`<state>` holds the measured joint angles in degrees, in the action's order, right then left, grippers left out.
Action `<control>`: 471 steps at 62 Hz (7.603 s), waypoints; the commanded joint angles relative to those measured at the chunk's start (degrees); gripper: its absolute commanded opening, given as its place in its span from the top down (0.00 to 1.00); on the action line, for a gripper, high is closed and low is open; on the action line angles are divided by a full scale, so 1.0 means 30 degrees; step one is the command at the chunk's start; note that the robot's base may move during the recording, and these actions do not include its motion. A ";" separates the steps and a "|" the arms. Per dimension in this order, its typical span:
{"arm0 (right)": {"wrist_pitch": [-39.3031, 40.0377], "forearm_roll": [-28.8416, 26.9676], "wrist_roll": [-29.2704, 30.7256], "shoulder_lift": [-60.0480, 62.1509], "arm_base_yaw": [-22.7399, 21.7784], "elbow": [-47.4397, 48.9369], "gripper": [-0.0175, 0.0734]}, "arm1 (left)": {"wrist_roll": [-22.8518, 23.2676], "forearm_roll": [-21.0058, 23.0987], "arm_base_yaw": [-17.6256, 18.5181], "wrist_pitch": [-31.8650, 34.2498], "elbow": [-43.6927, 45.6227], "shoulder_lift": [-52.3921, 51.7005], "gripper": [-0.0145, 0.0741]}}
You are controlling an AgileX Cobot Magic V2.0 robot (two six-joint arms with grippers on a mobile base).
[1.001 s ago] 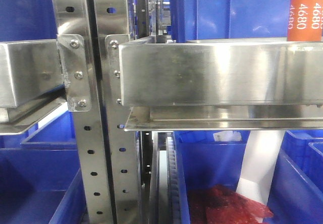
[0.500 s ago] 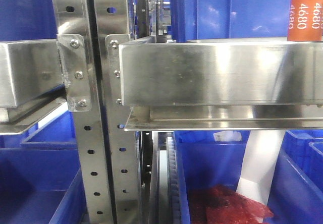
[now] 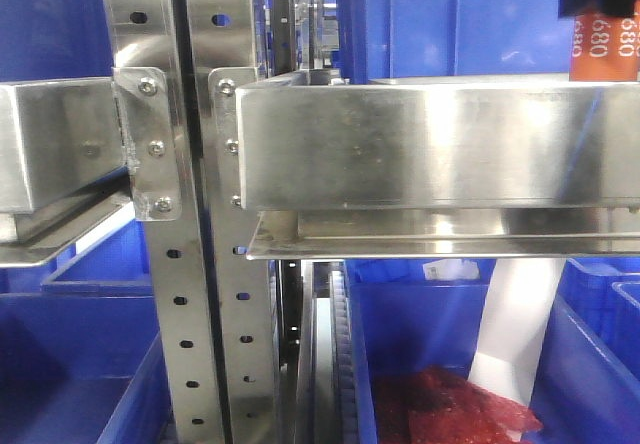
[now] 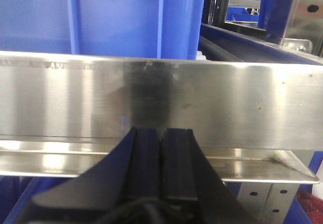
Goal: Grab orange capacitor from left shelf to right conveyor
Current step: 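Close the right gripper around the orange capacitor, then lift the capacitor with the right gripper and withdraw from the shelf, then drive the base to the red conveyor holding the capacitor in the right gripper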
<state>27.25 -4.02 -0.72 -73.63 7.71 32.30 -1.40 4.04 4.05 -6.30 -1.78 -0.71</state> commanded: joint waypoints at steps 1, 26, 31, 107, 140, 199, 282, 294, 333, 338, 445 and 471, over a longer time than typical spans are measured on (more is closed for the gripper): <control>0.2235 0.0200 0.0089 0.0083 -0.0464 0.0646 0.14 | 0.0001 0.0066 -0.0008 0.1508 0.0074 -0.0231 0.98; 0.2676 0.1339 -0.2036 -0.1854 -0.0503 0.1691 0.14 | 0.0001 0.0066 -0.0008 0.1508 0.0074 -0.0231 0.98; 0.2830 0.1446 -0.2051 -0.2346 -0.0503 0.1819 0.14 | 0.0001 0.0066 -0.0008 0.1508 0.0074 -0.0231 0.98; -1.4844 0.2812 -0.1896 1.6713 -0.0321 0.0125 0.64 | 0.0001 0.0066 -0.0008 0.1508 0.0074 -0.0231 0.98; -1.7117 0.2812 -0.1896 2.4082 -0.0343 -0.1010 0.64 | 0.0001 0.0066 -0.0008 0.1508 0.0074 -0.0231 0.98; -1.7117 0.2812 -0.1896 2.4125 -0.0343 -0.1010 0.64 | 0.0001 0.0066 -0.0008 0.1508 0.0074 -0.0231 0.98; -1.7117 0.2812 -0.1896 2.4125 -0.0343 -0.1010 0.64 | 0.0001 0.0066 0.0031 0.1508 0.0074 -0.0231 0.98; -1.7117 0.2812 -0.1896 2.4125 -0.0343 -0.1010 0.64 | 0.0001 0.0066 0.0031 0.1508 0.0074 -0.0231 0.98; -1.7117 0.2812 -0.1896 2.4125 -0.0343 -0.1010 0.64 | 0.0001 0.0066 0.0031 0.1931 0.0074 -0.0231 0.98; -1.7117 0.2812 -0.1896 2.4125 -0.0343 -0.1010 0.64 | 0.0001 0.0066 0.0031 0.2473 0.0074 -0.0231 0.98; -1.7117 0.2812 -0.1896 2.4109 -0.0343 -0.1010 0.64 | 0.0001 0.0066 0.0031 0.2662 0.0074 -0.0231 0.98; -1.7117 0.2812 -0.1896 2.4109 -0.0343 -0.1010 0.64 | 0.0001 0.0066 0.0031 0.2662 0.0074 -0.0231 0.98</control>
<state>-28.97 3.69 -6.75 -0.37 6.58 27.73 -1.40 4.04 4.05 -3.10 -1.78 -0.71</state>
